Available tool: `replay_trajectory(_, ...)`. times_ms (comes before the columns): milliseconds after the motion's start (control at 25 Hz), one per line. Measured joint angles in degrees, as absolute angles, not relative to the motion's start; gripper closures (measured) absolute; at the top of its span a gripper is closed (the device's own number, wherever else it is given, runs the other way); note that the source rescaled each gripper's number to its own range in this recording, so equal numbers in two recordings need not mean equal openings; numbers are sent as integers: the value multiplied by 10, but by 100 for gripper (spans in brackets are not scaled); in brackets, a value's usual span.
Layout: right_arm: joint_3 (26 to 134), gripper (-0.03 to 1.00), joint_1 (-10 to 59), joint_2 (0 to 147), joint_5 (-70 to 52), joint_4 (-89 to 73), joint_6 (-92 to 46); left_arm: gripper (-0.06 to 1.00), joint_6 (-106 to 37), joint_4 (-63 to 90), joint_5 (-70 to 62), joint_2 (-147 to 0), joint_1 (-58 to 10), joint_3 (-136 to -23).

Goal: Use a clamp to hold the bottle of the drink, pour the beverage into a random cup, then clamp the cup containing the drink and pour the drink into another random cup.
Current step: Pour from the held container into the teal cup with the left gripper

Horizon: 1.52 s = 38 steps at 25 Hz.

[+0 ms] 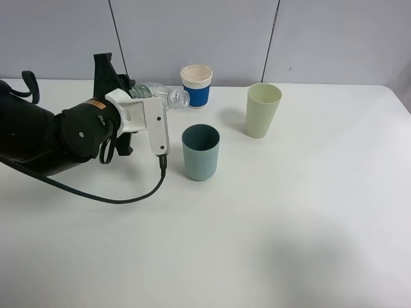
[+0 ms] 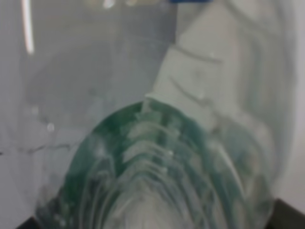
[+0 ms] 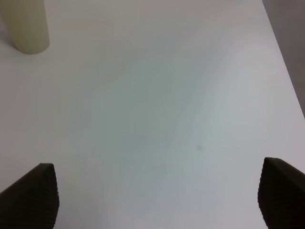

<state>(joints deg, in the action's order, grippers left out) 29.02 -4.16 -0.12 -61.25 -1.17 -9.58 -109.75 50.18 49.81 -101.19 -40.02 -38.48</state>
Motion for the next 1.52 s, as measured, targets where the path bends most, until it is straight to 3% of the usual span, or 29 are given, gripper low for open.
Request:
replay_trajectory(1080,290,45,-42,-1,-613,-12,-96,94,-1136,486,519,-1012,-401,-401)
replay_trajectory(1520,290,45,-42,-1,-613,-12,-96,94,-1170,504,519,-1012,-432,-420)
